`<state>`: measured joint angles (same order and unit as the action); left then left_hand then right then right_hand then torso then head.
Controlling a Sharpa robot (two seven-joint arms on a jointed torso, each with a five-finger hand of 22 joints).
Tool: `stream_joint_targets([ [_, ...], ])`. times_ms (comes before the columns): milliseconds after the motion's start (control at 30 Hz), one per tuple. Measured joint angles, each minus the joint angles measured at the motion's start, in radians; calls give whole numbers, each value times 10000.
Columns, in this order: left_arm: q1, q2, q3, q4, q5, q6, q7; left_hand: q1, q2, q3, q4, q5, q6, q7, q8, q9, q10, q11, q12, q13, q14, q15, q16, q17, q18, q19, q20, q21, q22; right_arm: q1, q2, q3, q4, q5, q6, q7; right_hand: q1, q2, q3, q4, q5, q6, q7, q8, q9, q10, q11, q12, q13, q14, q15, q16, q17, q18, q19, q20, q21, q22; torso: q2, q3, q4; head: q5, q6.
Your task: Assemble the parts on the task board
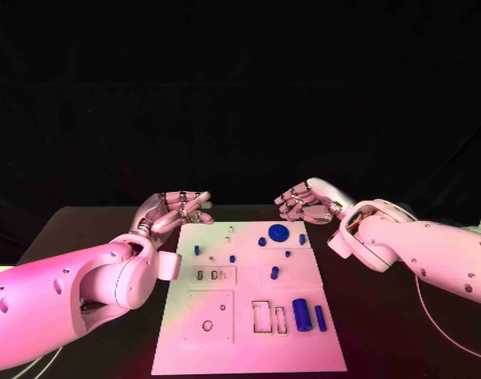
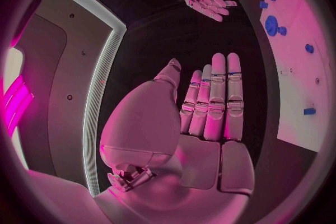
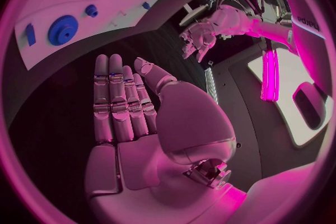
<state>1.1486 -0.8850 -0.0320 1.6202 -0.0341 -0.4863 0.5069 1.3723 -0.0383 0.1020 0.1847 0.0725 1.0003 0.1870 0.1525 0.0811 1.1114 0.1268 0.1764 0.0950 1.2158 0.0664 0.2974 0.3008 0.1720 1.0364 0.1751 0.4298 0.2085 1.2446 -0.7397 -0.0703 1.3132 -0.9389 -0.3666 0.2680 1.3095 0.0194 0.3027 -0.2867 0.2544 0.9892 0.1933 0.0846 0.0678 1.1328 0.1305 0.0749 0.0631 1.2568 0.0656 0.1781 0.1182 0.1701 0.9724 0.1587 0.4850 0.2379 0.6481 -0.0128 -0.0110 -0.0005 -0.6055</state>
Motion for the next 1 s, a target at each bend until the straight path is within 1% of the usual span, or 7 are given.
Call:
stream_joint_targets([
  [200, 92, -343, 62, 720, 0, 124, -75, 0, 0, -28, -28, 0, 0, 0, -61, -10, 0, 0, -80, -1, 0, 0, 0, 76, -1, 0, 0, 0, 10, 231, 102, 15, 14, -2623, 213, -1054, 58, -130, -57, 57, -20, 315, -202, -63, 0, 440, -240, -39, 0, 1332, -377, 579, 534, -1, 448, -376, 1591, 959, 392, -56, 119, -100, 90],
  [267, 123, -422, 82, 907, 0, 156, -97, 0, 0, -28, -28, 0, 0, 0, -63, -13, 0, 0, -141, -1, 0, 0, 0, 115, -2, 0, 0, 0, 10, 290, 151, 14, 43, -3337, 306, -1334, -164, -350, -98, 103, -123, 575, -388, -167, -1, 804, -455, -97, 13, 1958, -698, 1727, 1506, -1, 805, -663, 3125, 1888, 500, -71, 150, -132, 117],
  [333, 169, -503, 102, 1088, 0, 184, -117, 0, 0, -28, -28, 0, 0, 0, -101, -13, 0, 0, -141, -1, -1, 1, 0, 130, -2, 0, 1, 0, 9, 359, 231, 15, 73, -4109, 420, -1624, -253, -439, -35, 167, -132, 603, -417, -167, -1, 831, -495, -100, 13, 2047, -780, 2312, 1963, -1, 874, -731, 3624, 2182, 618, -93, 179, -167, 163],
  [467, 240, -636, 117, 1373, 0, 220, -145, 0, 0, -28, -28, 0, -1, 1, -102, -21, 0, 0, -183, -1, -38, 37, -39, 149, -1, 0, 0, 0, 9, 429, 357, 18, 164, -5343, 624, -2053, -355, -541, 66, 267, -214, 543, -477, -167, -2, 718, -596, -100, 13, 2047, -781, 3153, 2585, 0, 925, -708, 4062, 2442, 813, -127, 228, -202, 224],
  [633, 301, -697, 134, 1588, 0, 242, -172, 0, 0, -28, -28, 0, -1, 1, -101, -21, 0, 0, -183, -2, -38, 37, -39, 161, -2, 0, 1, 0, 9, 483, 497, 19, 216, -6492, 870, -2425, -502, -687, 148, 348, -380, 452, -564, -167, -2, 352, -529, -100, 12, 2047, -782, 3842, 3118, 0, 1201, -694, 4654, 3081, 1011, -160, 284, -243, 275],
  [833, 321, -704, 137, 1684, 3, 250, -192, 0, 0, -56, -56, 0, 36, 37, -152, -31, -36, 35, -229, -2, -60, 58, -100, 217, -3, 0, 1, 0, 8, 508, 668, 20, 211, -7410, 1147, -2696, -552, -737, 229, 487, -512, 501, -684, -167, 7, 151, -490, -100, 12, 2046, -781, 4625, 3758, -1, 1769, -653, 5636, 4390, 1174, -189, 336, -269, 270],
  [1000, 324, -721, 137, 1702, 11, 250, -205, 0, 0, -55, -55, 0, 36, 38, -152, -30, -37, 36, -229, -3, -72, 70, -108, 232, -3, -1, 1, 0, 8, 509, 717, 20, 212, -7784, 1372, -2806, -552, -737, 245, 555, -551, 504, -686, -166, 6, 114, -455, -100, 11, 2046, -781, 5060, 4157, 0, 1818, -640, 5898, 4746, 1260, -201, 374, -288, 239],
])
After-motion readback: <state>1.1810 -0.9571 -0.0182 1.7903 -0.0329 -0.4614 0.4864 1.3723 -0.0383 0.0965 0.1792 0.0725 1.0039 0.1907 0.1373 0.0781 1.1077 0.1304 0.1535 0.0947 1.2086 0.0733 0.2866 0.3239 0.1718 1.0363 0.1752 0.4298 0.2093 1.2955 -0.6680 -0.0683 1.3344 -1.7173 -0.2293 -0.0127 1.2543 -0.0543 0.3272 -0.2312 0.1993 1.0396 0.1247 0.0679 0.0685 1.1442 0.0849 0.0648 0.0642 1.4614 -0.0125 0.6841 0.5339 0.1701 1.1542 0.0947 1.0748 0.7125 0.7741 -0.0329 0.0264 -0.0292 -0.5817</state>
